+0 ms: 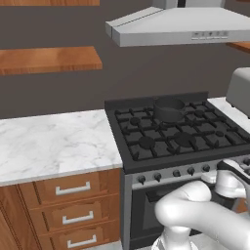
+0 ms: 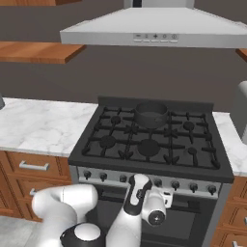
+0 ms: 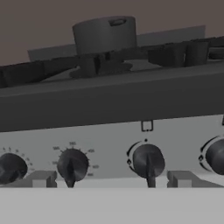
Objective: Turn on the front center burner of the stove.
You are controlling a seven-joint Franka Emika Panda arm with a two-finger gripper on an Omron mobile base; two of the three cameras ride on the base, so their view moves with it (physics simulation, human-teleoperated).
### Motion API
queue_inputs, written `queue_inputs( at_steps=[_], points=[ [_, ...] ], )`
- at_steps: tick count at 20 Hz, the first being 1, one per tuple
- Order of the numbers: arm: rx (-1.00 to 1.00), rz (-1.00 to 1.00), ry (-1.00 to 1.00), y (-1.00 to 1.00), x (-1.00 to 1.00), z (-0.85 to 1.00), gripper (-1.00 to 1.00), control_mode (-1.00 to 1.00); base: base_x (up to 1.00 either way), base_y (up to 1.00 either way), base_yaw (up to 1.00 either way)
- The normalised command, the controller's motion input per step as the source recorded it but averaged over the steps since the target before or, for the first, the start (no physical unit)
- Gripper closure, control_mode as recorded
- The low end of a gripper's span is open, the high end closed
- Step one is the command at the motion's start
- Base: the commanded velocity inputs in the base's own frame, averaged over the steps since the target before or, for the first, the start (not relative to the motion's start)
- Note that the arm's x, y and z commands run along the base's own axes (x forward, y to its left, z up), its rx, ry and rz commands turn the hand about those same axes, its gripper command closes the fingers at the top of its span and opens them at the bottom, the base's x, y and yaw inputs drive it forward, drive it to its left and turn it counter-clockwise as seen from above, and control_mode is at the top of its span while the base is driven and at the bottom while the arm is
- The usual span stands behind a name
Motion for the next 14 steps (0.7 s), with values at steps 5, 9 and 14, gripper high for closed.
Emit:
queue_inputs(
  at_steps=[5, 9, 14],
  points=[
    [0.0, 0.0, 0.0, -0.02, 0.21, -0.15, -1.0, -1.0, 0.0, 0.0, 0.0],
    [0.0, 0.0, 0.0, -0.13, 0.08, -0.24, -1.0, -1.0, 0.0, 0.0, 0.0],
    [0.0, 0.0, 0.0, -0.12, 0.11, -0.17, -1.0, -1.0, 0.0, 0.0, 0.0]
  ],
)
